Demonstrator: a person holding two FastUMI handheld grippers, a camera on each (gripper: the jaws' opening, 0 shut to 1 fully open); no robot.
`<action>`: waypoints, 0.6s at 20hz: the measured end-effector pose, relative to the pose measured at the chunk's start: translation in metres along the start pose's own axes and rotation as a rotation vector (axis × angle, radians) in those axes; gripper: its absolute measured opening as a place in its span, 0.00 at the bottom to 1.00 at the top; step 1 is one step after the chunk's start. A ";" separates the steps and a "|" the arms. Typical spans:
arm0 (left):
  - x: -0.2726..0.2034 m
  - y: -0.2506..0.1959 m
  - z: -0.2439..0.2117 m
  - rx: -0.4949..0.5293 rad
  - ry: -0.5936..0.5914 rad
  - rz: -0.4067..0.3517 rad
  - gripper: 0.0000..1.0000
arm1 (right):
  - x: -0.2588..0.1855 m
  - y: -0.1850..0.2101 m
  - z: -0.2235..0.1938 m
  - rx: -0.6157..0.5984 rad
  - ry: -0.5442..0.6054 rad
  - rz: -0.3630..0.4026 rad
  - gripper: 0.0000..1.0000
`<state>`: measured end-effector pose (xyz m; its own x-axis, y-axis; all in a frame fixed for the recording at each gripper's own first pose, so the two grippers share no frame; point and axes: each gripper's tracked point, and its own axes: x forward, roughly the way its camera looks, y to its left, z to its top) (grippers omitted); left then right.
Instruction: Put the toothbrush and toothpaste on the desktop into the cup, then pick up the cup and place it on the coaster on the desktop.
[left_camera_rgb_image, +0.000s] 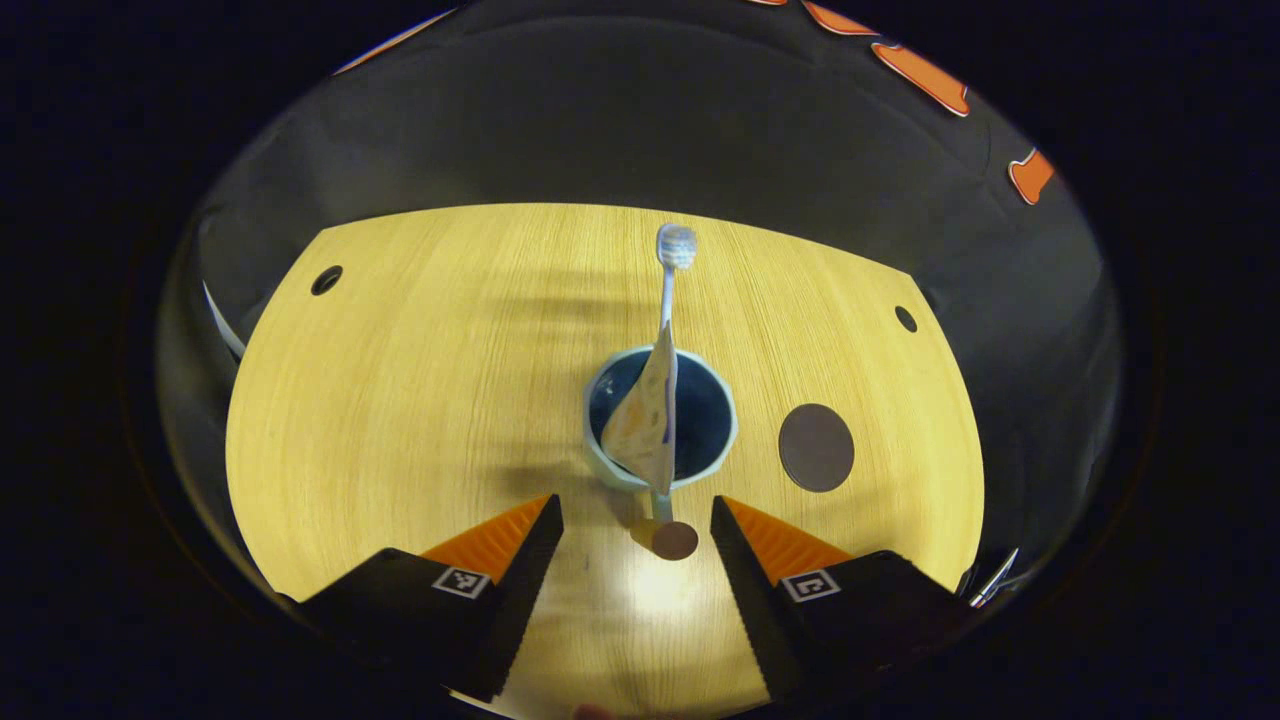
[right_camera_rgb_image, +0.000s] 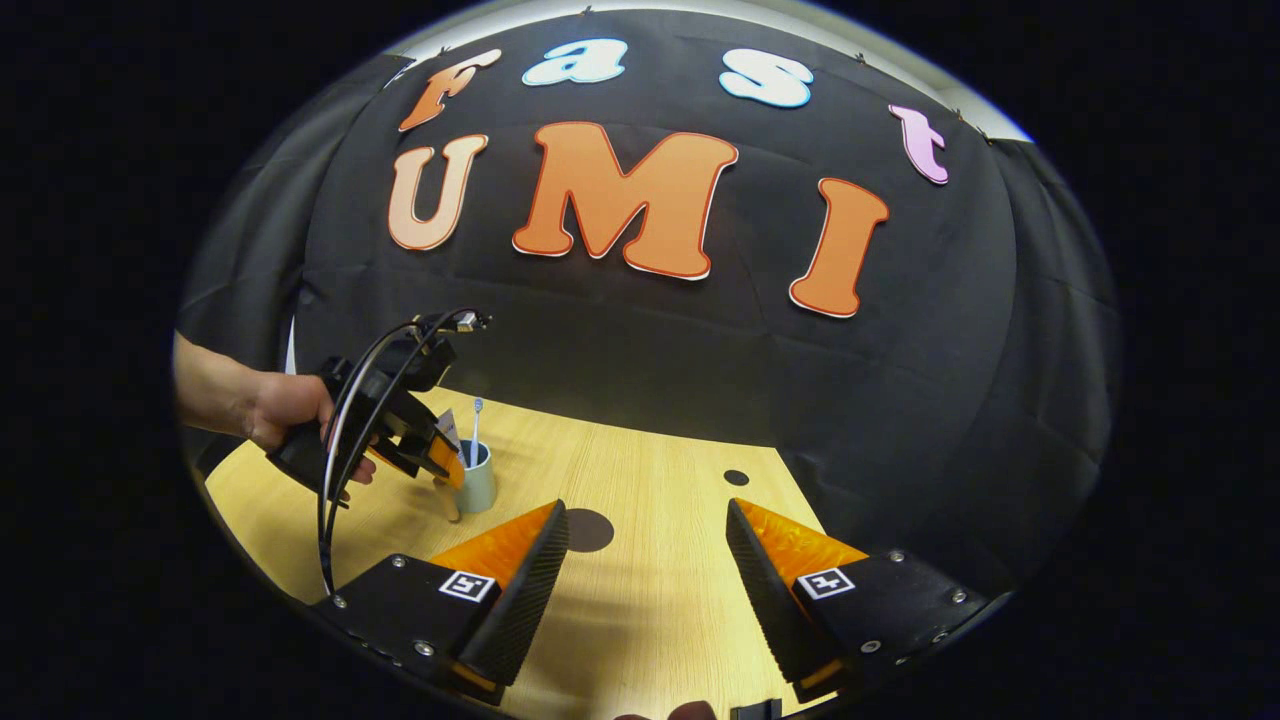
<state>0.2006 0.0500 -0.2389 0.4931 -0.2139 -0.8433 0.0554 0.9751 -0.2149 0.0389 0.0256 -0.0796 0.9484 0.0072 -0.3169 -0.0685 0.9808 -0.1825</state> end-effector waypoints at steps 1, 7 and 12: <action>0.005 0.000 -0.001 0.002 0.010 -0.002 0.82 | 0.000 0.000 0.000 0.001 0.001 -0.002 0.94; 0.020 -0.009 -0.005 0.012 0.049 -0.011 0.55 | 0.001 -0.001 0.003 -0.002 0.000 -0.010 0.94; 0.025 -0.006 -0.009 0.011 0.073 0.013 0.31 | 0.000 -0.009 -0.005 0.016 0.015 -0.020 0.94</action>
<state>0.2050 0.0377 -0.2634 0.4289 -0.2048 -0.8798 0.0591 0.9782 -0.1989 0.0378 0.0162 -0.0823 0.9447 -0.0157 -0.3275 -0.0440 0.9837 -0.1741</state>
